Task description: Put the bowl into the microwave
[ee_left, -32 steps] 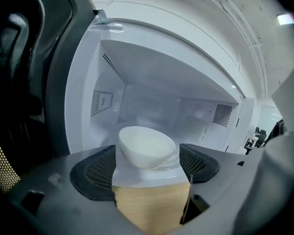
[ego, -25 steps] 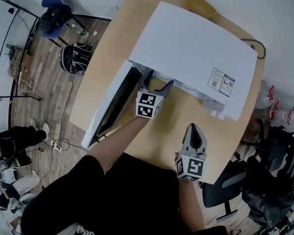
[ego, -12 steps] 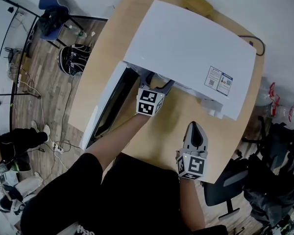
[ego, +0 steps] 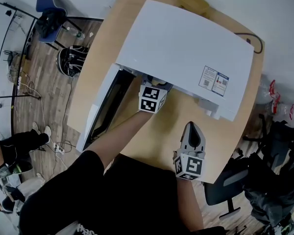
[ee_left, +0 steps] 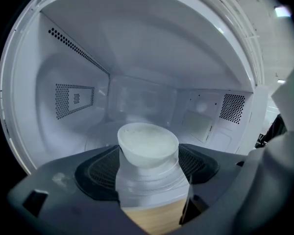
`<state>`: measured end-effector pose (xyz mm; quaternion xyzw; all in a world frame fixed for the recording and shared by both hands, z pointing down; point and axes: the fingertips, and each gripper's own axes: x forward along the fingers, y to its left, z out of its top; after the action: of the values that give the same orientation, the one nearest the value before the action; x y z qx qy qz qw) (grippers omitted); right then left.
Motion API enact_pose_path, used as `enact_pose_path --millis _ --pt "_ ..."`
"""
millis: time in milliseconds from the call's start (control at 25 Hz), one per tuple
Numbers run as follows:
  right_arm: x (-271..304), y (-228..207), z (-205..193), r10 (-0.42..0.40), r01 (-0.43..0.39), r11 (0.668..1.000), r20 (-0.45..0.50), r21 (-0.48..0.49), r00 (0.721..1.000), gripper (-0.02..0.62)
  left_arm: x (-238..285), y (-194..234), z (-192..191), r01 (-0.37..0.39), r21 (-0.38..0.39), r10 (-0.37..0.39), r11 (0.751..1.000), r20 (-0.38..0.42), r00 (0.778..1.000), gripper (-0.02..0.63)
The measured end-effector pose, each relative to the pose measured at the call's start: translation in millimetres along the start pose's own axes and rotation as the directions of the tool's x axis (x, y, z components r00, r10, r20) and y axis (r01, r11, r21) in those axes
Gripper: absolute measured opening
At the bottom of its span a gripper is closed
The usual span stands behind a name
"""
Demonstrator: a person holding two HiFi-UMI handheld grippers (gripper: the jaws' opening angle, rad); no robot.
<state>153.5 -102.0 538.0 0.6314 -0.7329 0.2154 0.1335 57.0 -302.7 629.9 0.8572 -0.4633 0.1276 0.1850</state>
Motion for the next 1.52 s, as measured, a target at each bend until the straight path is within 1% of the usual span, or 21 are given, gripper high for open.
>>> enact_pose_path --millis 160,280,440,680,920,1040,1160,1320,1400,1520 --pt "4 7 -1 0.034 -0.034 0.999 -0.002 0.0 0.999 0.055 8 0 3 -0.017 0.005 0.017 1.0 -0.001 1.0 0.373" --pt "4 5 2 0.04 -0.04 0.999 0.005 -0.001 0.999 0.055 13 -3 3 -0.02 0.004 0.02 1.0 -0.003 1.0 0.373" --pt "6 -2 5 0.029 -0.029 1.0 0.015 0.003 0.999 0.055 17 -2 3 -0.028 0.008 0.029 1.0 -0.01 1.0 0.373" --pt "-3 -17 6 -0.015 0.015 1.0 0.019 0.006 1.0 0.055 17 -4 -3 -0.025 -0.002 0.025 1.0 -0.026 0.999 0.373" --pt "-15 -6 1 -0.022 0.022 1.0 0.021 -0.012 1.0 0.055 -2 -4 -2 0.003 -0.009 -0.004 1.0 -0.033 0.999 0.373" --pt "-24 5 3 -0.025 0.026 0.999 0.045 -0.019 0.999 0.055 -23 -3 4 0.011 -0.014 -0.011 1.0 -0.016 1.0 0.373" --pt "-39 22 5 -0.025 0.027 0.999 0.069 -0.034 0.997 0.055 -56 -3 11 0.022 -0.023 -0.022 0.999 0.005 1.0 0.373" --pt "-70 50 9 -0.027 0.033 0.998 0.11 -0.056 0.994 0.055 -114 -11 25 0.047 0.025 -0.048 0.999 0.05 0.998 0.373" --pt "-89 62 10 -0.034 0.042 0.998 0.129 -0.057 0.991 0.055 -148 -18 28 0.064 0.004 -0.064 0.998 0.064 0.996 0.373" --pt "-120 81 7 -0.05 0.058 0.997 0.147 -0.051 0.988 0.055 -203 -33 25 0.102 -0.04 -0.1 0.994 0.06 0.993 0.373"
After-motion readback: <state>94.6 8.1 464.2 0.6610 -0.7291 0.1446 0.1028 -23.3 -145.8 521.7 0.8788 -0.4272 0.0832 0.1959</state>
